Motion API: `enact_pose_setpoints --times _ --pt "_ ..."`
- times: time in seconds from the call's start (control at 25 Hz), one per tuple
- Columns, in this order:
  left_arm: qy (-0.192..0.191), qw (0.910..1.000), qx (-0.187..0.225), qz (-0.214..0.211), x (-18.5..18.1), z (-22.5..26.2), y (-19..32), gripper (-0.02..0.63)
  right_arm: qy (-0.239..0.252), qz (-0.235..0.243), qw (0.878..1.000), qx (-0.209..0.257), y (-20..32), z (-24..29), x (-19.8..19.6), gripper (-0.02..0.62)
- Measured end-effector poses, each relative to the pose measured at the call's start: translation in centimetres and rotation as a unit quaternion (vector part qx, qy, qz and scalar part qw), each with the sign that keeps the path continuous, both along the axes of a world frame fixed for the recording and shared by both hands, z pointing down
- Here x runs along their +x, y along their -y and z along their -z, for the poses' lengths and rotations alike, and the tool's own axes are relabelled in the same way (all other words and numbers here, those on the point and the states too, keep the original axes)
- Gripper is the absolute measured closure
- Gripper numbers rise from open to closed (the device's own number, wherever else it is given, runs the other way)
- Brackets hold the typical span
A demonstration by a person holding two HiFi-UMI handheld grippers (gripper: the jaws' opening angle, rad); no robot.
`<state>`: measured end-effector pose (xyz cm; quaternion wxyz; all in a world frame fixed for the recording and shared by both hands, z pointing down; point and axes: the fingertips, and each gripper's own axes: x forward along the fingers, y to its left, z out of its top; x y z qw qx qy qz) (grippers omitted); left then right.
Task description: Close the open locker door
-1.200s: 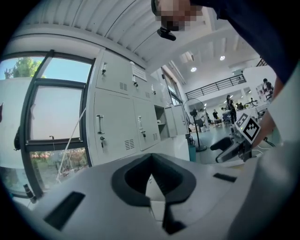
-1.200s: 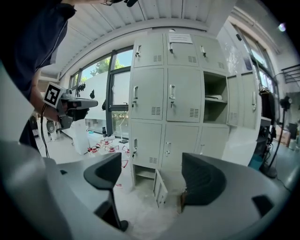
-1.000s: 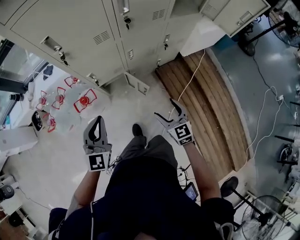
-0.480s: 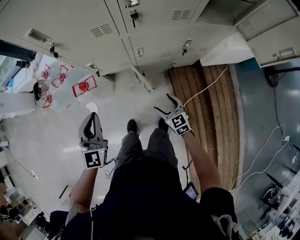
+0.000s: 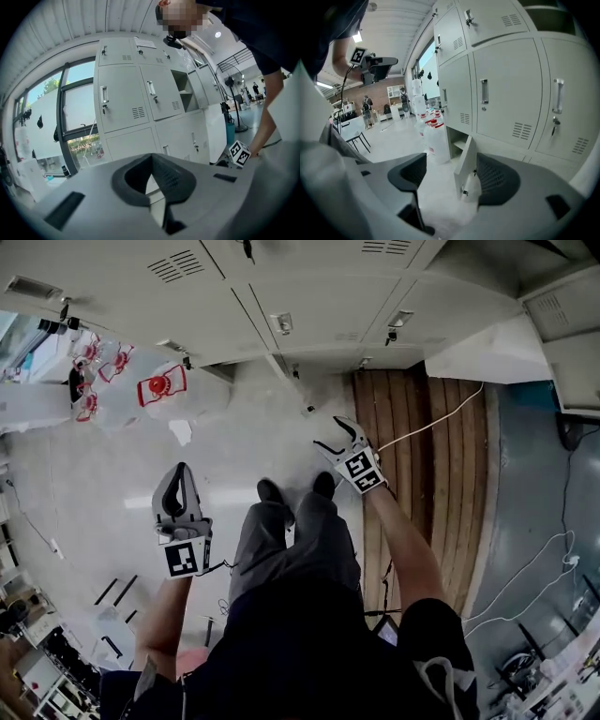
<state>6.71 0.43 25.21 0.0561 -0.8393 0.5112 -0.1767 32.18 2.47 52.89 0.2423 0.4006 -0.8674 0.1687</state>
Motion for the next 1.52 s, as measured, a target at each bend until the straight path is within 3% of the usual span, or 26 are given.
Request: enact_pose_setpoints --times 0.16,0.56,1.0,1.52 --pt "-0.017 0.9997 0.001 -0.020 0.8 -3.8 0.3 0.603 0.002 0.011 1.000 -0.002 1.0 -6.4 0.0 0.285" --pt "-0.001 0.9997 -0.008 -0.023 -0.9 -13.3 1.4 0.603 0.007 0.055 0.998 0.003 2.9 -18.3 -0.8 0.318" --pt "0.020 0.9998 -0.007 -0.001 -3.1 -20.6 2.3 0.603 0.017 0.126 0.992 -0.003 3.9 -27.5 -1.3 0.359" --pt "0.040 0.9991 0.009 0.000 -4.1 -24.9 2.9 0.603 0.010 0.227 0.974 -0.006 4.6 -33.1 -3.4 0.396"
